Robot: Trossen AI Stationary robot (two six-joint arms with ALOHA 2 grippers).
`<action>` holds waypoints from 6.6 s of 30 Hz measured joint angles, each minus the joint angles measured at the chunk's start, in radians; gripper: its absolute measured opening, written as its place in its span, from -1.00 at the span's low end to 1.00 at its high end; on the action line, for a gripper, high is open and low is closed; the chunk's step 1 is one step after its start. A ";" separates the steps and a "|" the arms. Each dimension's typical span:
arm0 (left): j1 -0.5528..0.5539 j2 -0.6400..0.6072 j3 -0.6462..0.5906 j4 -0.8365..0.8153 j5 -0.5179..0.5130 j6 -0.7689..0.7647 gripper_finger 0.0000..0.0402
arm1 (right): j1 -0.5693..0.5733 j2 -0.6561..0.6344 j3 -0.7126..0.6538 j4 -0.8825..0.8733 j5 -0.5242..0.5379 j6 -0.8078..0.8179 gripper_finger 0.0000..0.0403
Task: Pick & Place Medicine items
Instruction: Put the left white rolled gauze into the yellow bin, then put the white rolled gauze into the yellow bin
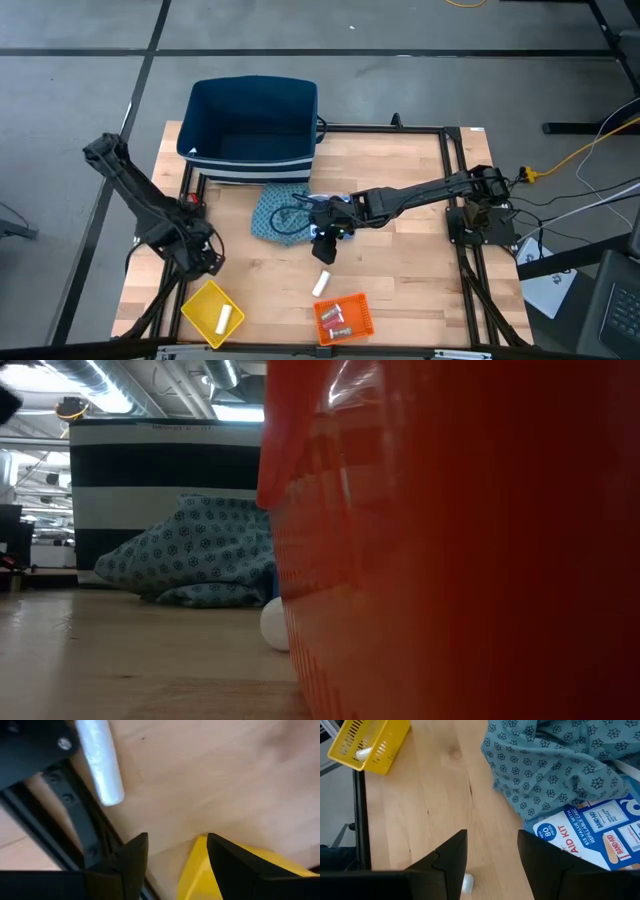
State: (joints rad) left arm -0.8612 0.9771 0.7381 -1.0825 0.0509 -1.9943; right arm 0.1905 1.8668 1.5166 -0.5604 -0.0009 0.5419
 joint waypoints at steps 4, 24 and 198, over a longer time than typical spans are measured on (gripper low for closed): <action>0.000 -0.016 -0.076 0.001 0.017 -0.022 0.00 | 0.000 0.000 0.000 0.000 -0.015 0.005 -0.13; 0.012 0.045 -0.132 0.018 -0.003 -0.071 0.00 | 0.000 0.000 0.000 0.003 -0.018 0.019 -0.12; 0.612 0.936 0.604 0.683 0.158 0.888 -0.02 | -0.109 -0.308 0.370 -1.011 0.739 0.461 -0.13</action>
State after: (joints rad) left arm -0.2494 1.9130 1.3418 -0.3997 0.2085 -1.1068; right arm 0.0820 1.5589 1.8870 -1.5711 0.7377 1.0028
